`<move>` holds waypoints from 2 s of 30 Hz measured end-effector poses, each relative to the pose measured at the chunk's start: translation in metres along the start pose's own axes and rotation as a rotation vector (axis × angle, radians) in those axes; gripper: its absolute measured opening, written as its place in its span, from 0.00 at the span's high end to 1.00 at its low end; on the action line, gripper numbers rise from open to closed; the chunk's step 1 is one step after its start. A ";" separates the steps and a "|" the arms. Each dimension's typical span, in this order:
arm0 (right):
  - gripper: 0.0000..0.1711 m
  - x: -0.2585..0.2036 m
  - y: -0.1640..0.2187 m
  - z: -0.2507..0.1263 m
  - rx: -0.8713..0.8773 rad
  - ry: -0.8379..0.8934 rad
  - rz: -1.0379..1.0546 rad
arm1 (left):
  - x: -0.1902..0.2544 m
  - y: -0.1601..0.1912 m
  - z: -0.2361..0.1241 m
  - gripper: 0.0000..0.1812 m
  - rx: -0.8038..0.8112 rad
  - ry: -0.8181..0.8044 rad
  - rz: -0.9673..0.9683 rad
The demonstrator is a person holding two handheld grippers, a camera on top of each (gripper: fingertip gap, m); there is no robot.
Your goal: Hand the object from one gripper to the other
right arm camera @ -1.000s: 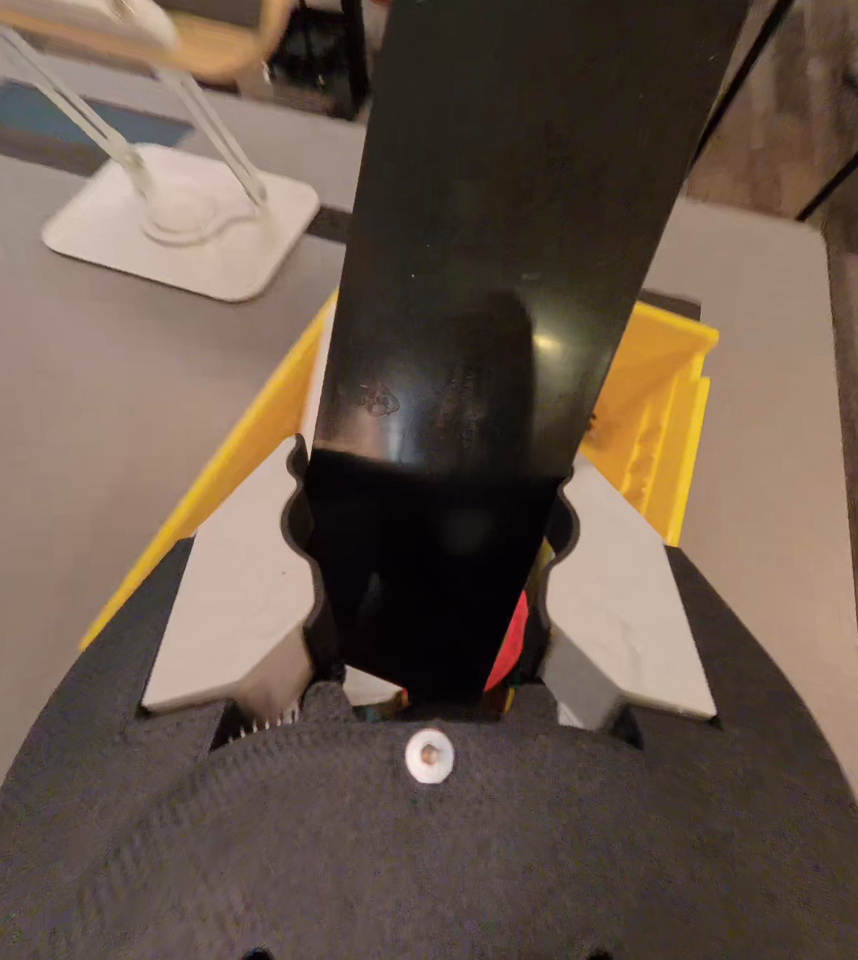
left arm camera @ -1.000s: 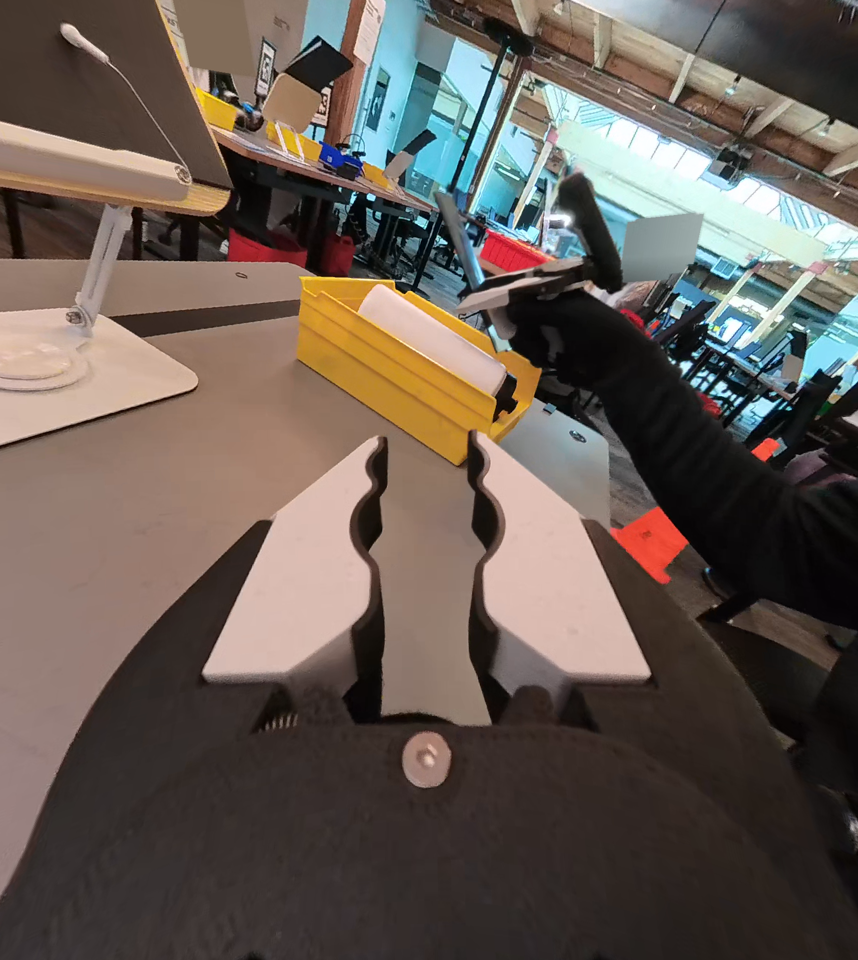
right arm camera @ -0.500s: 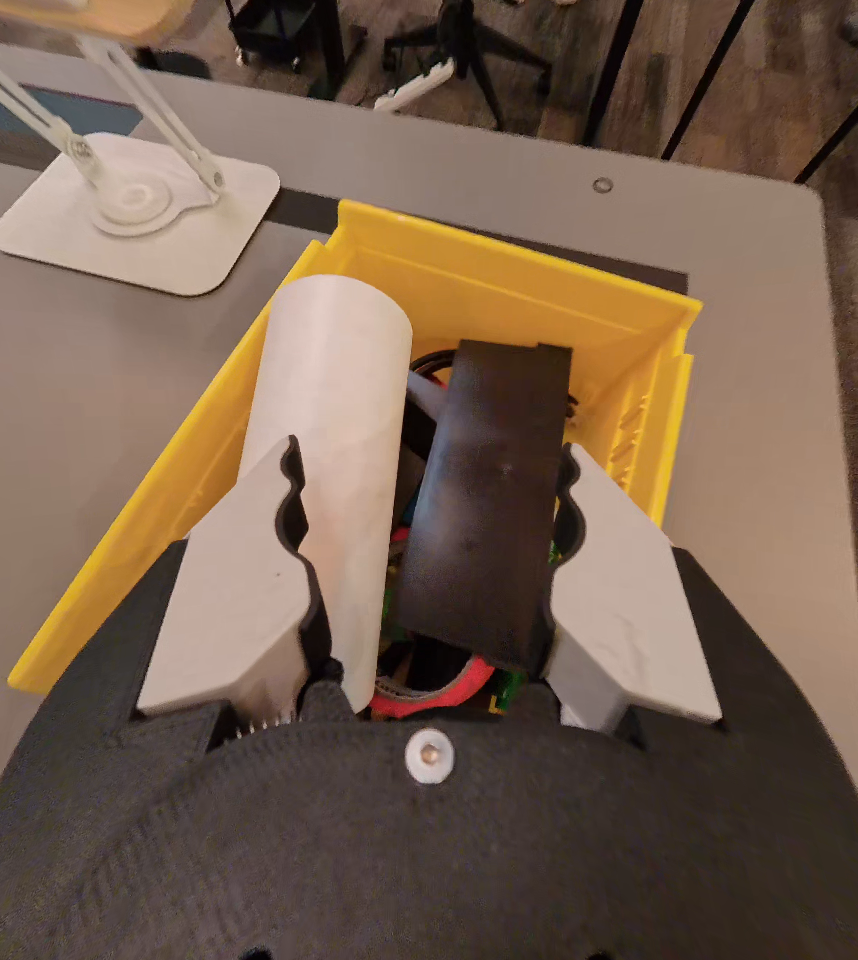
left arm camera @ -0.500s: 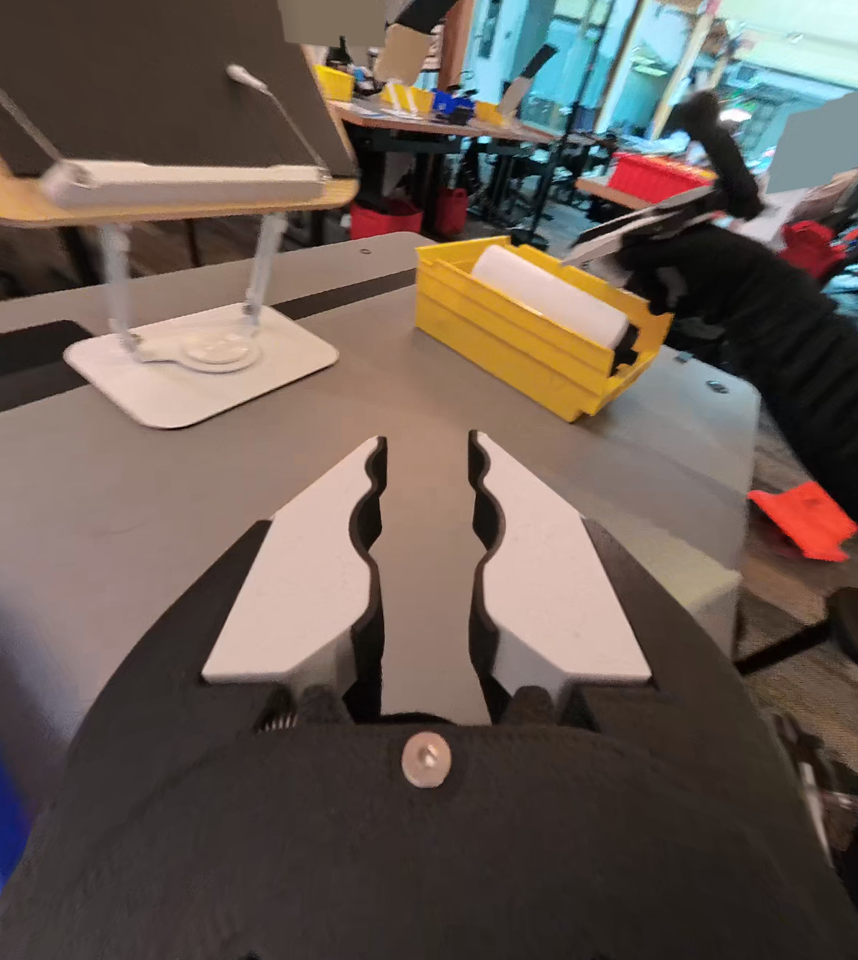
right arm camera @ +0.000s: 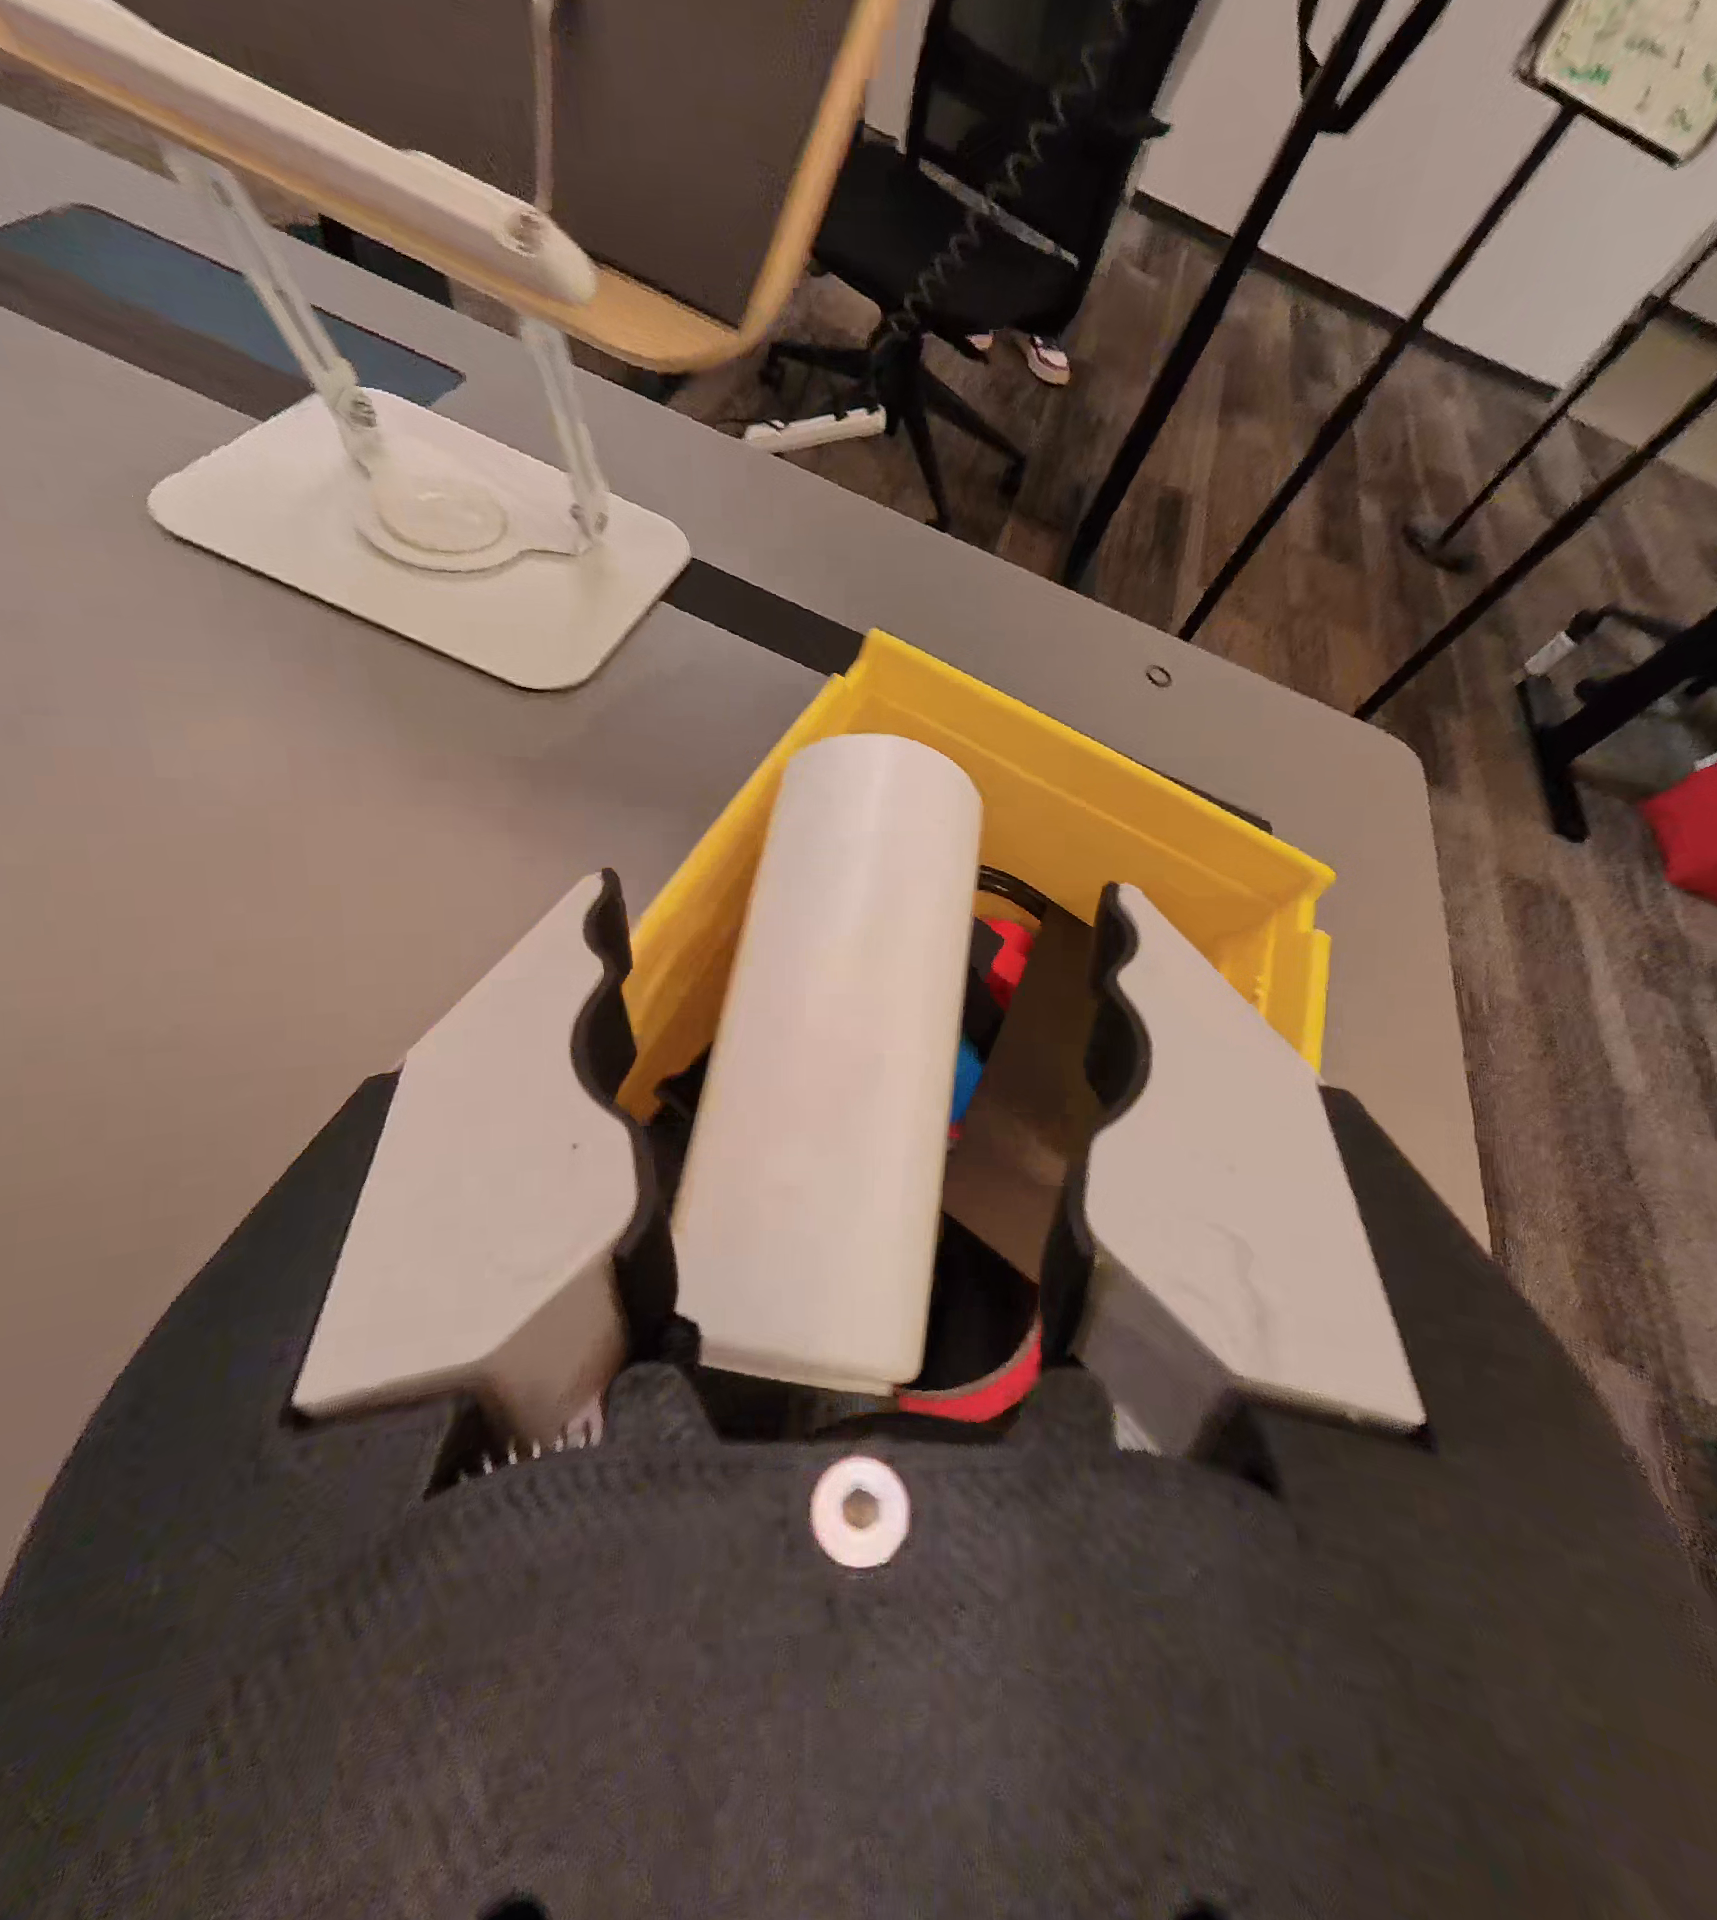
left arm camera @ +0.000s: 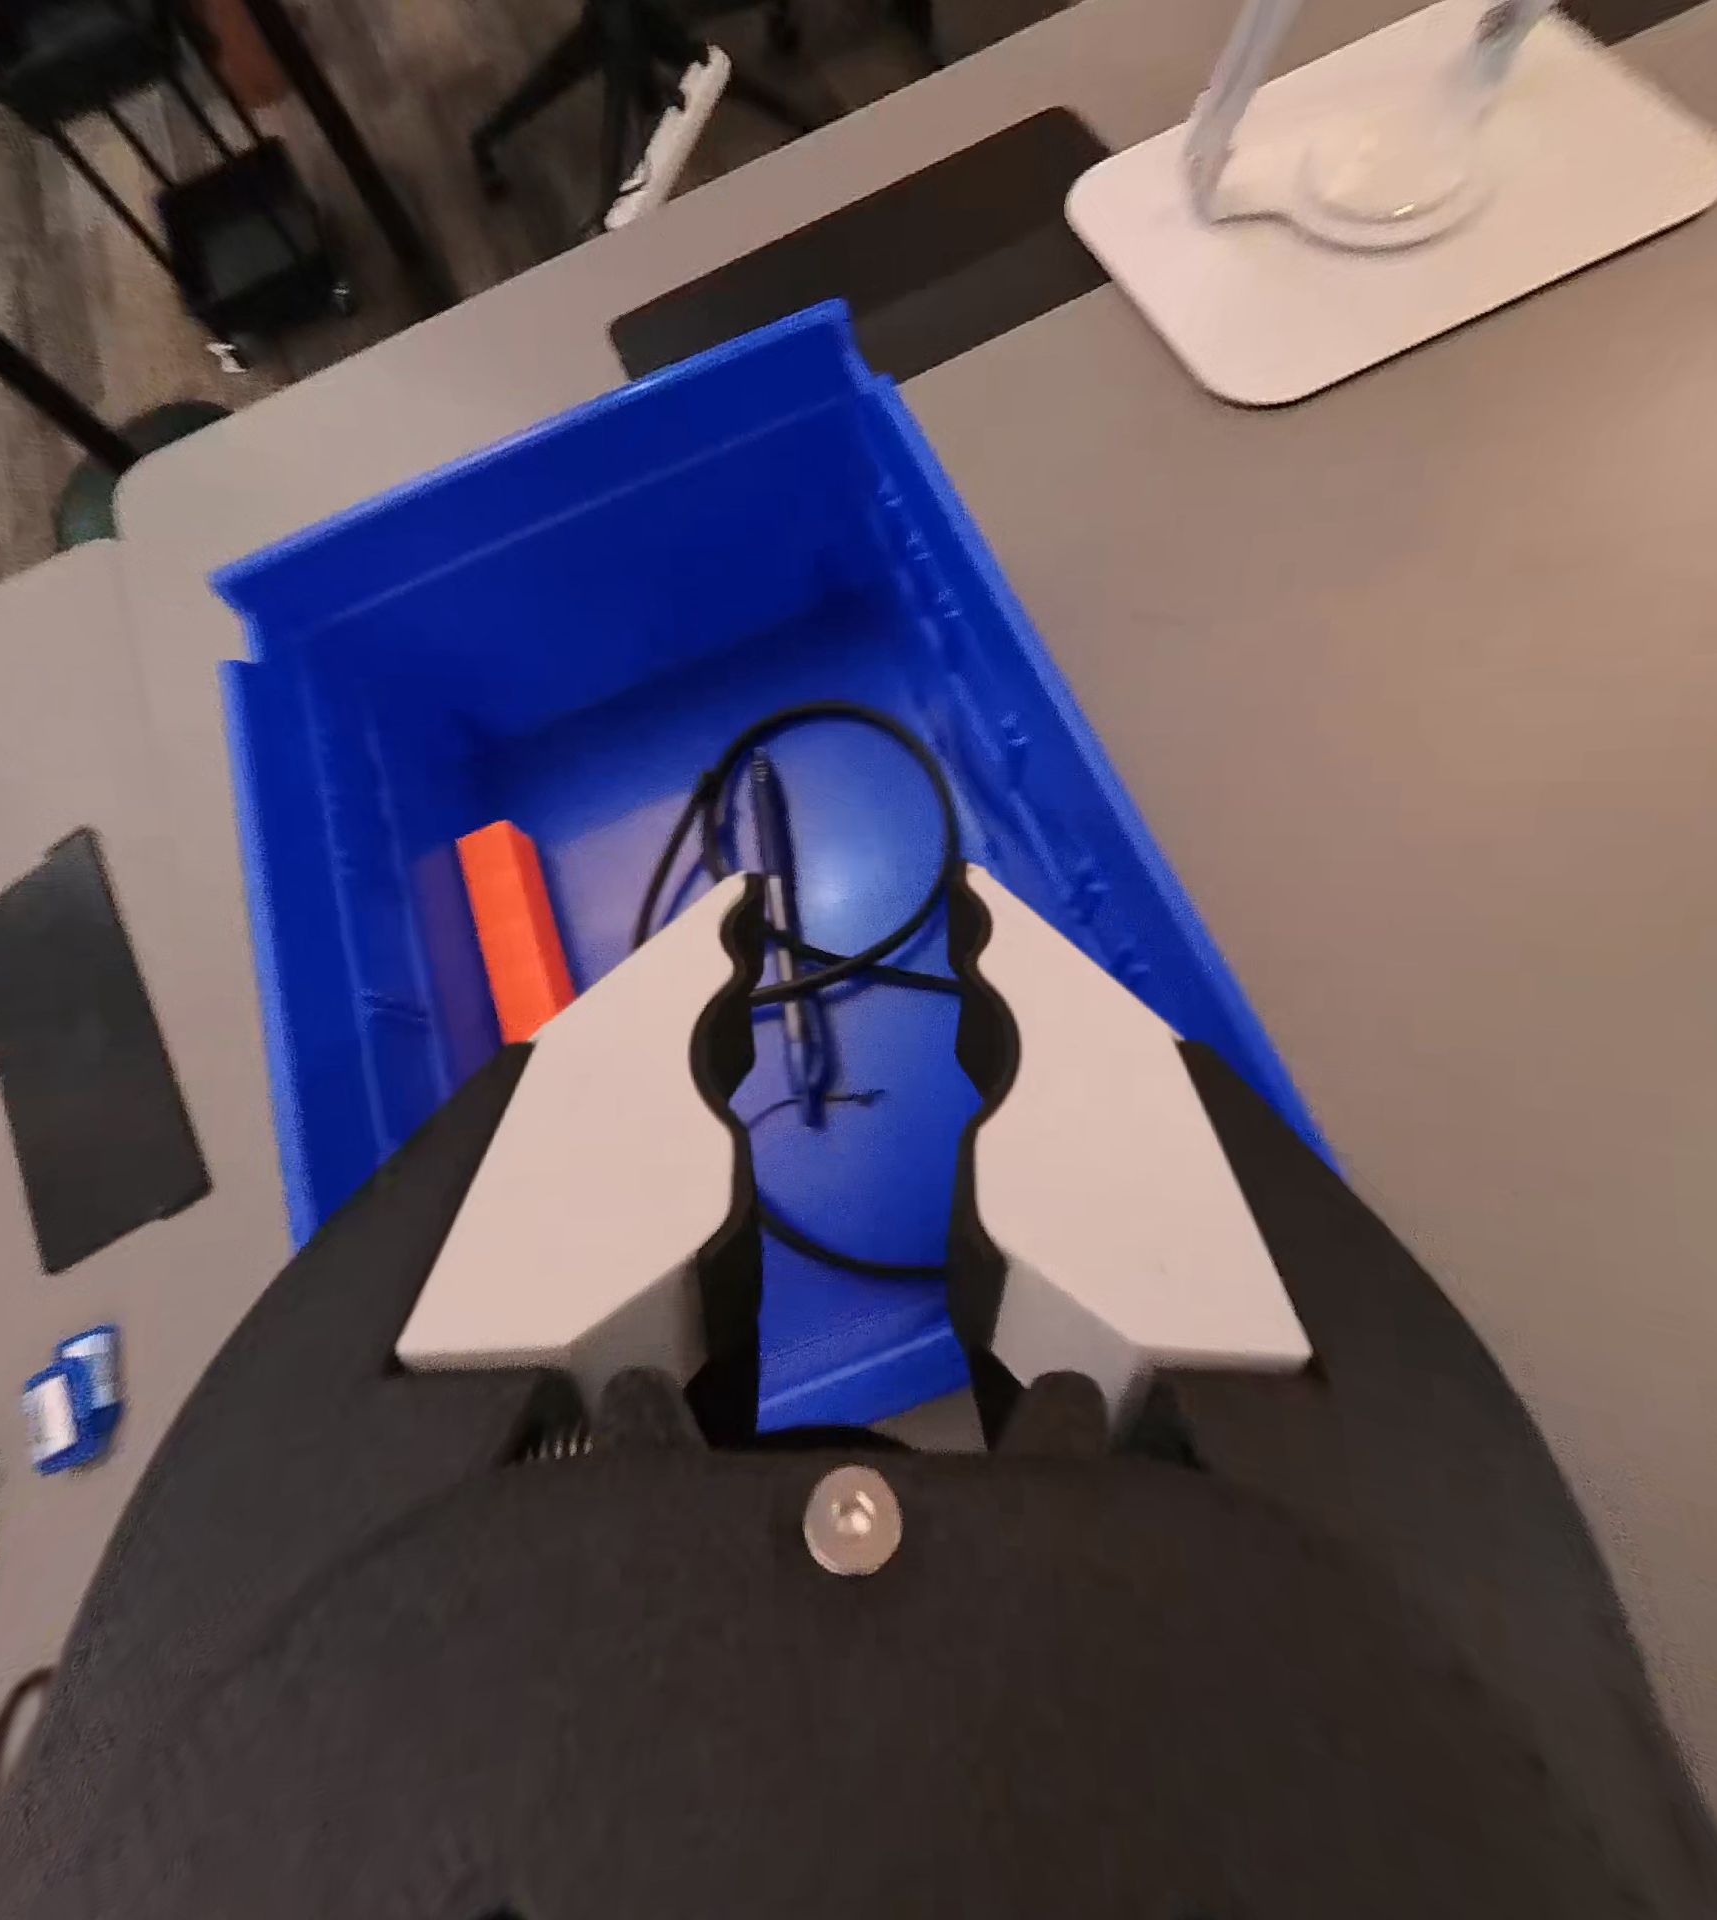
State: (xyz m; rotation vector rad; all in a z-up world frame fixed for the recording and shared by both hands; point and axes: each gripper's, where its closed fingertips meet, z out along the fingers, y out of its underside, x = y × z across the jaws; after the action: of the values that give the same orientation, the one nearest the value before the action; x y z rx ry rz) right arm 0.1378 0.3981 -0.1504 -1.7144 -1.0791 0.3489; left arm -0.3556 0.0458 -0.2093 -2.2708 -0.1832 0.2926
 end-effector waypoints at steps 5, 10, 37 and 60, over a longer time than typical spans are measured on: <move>0.52 -0.041 -0.018 -0.009 0.051 -0.051 -0.066 | -0.010 0.010 0.024 0.88 -0.084 0.075 -0.009; 0.52 -0.078 -0.031 -0.010 0.092 -0.113 -0.094 | -0.012 0.020 0.072 0.89 -0.209 0.106 0.032; 0.53 -0.147 -0.045 -0.010 0.149 -0.283 -0.151 | -0.027 -0.045 0.076 0.95 0.190 0.230 -0.157; 0.72 -0.354 -0.102 -0.019 0.351 -1.041 0.088 | 0.188 -0.155 -0.092 0.95 0.865 0.977 -0.213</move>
State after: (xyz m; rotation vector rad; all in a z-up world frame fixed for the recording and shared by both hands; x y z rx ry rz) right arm -0.0960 0.1123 -0.1444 -1.2262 -1.5277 1.4993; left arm -0.1555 0.1232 -0.0618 -1.3045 0.1893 -0.7234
